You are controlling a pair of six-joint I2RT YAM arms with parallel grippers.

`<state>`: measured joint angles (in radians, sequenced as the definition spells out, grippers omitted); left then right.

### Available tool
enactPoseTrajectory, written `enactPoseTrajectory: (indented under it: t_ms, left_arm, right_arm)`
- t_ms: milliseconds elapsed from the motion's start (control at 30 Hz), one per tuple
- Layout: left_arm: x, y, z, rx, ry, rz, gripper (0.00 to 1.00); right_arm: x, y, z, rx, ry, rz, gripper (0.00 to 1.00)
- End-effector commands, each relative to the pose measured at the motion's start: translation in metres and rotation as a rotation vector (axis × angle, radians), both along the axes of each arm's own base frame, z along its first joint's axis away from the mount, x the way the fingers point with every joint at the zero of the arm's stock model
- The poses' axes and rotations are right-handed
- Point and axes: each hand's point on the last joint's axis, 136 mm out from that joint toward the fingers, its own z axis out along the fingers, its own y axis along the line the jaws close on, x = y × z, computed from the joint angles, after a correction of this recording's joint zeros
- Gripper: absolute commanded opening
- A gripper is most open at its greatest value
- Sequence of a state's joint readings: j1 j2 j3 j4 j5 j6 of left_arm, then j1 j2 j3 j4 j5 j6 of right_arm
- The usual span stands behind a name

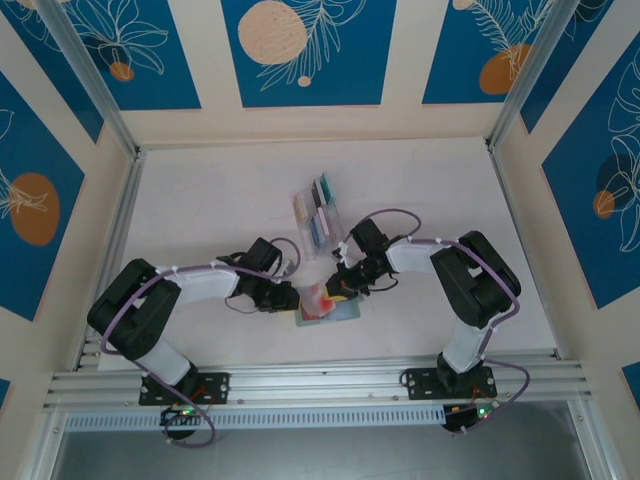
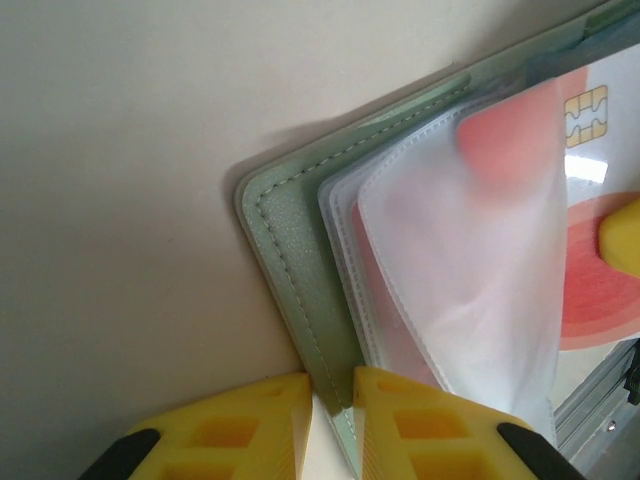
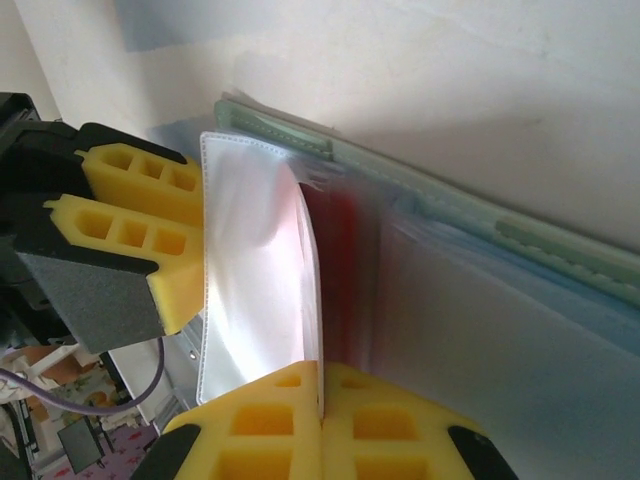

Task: Put the credit cards into the card holder

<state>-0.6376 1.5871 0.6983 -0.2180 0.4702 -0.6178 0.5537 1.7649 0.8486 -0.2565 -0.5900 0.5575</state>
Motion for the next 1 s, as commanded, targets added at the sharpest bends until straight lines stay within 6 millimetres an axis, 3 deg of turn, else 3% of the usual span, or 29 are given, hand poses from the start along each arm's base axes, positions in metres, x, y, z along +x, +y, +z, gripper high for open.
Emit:
enactPoseTrajectory:
  t_ms: [0, 300, 700, 967]
  left_arm:
    - [-0.004, 0.018, -0.018, 0.071, 0.014, 0.015, 0.2]
    - [-0.001, 0.026, -0.01, 0.059, -0.002, 0.046, 0.19]
    - [-0.003, 0.03, -0.024, 0.096, 0.012, 0.025, 0.19]
    - [-0.004, 0.03, -0.025, 0.101, 0.018, 0.022, 0.19]
  right_arm:
    - [-0.011, -0.003, -0.001, 0.013, 0.058, 0.0, 0.0]
    - [-0.014, -0.003, -0.006, 0.049, 0.101, -0.03, 0.0]
    - [-0.008, -0.009, -0.011, 0.071, 0.124, -0.093, 0.04]
    - [-0.01, -0.014, -0.013, 0.04, 0.118, -0.097, 0.14]
